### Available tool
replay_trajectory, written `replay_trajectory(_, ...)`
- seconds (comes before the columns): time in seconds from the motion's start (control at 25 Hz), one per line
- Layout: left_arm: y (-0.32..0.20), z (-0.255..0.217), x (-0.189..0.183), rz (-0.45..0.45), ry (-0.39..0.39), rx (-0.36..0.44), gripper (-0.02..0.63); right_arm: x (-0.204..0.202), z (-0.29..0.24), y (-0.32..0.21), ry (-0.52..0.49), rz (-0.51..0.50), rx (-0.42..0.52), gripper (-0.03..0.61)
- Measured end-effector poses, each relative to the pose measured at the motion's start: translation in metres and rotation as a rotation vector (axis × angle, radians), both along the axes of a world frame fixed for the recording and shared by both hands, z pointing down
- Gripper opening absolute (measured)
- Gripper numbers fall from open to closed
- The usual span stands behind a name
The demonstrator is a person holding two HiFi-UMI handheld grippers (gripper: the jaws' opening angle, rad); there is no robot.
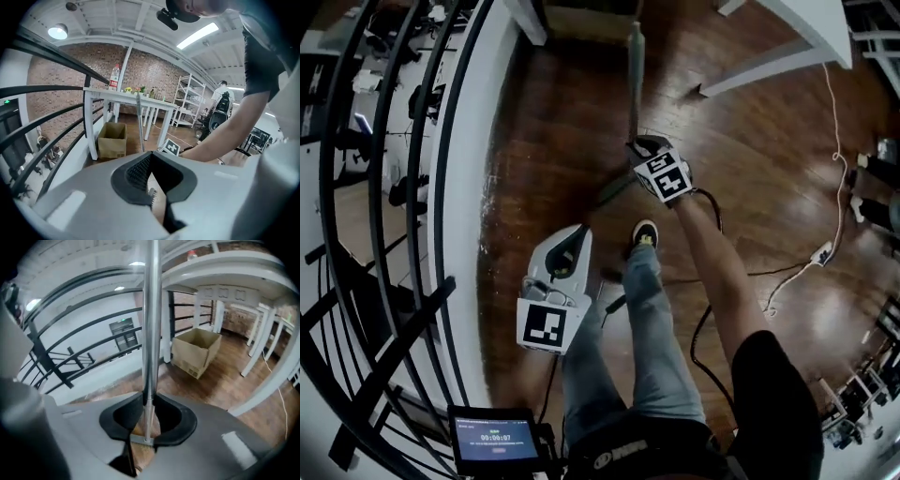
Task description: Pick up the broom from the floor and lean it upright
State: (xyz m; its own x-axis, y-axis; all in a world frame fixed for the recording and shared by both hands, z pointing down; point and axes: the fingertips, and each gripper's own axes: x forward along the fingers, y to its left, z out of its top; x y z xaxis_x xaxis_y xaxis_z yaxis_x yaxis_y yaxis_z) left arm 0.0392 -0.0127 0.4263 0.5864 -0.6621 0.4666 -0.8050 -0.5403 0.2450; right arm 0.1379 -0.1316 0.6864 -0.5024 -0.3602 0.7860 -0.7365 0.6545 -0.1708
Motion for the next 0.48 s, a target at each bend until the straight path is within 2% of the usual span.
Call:
replay_trajectory(0.08, -0.01, -0.001, 0.011, 0.013, -0.003, 0.001, 0.011, 0.028, 0.002, -0.012, -0.01, 0.088, -0.016, 0.083)
replay_trajectory(0.24, -0.026, 0.005, 0.035, 0.04, -0.015, 0.0, 0.011, 0.068, 0.004, -0.042, -0.008, 0.179, -0.008, 0.081)
replay_trajectory(0.48, -0.028, 0.021, 0.05, 0.063, -0.023, -0.008, 0.011, 0.089, 0.01, -0.093, -0.016, 0.263, -0.023, 0.081)
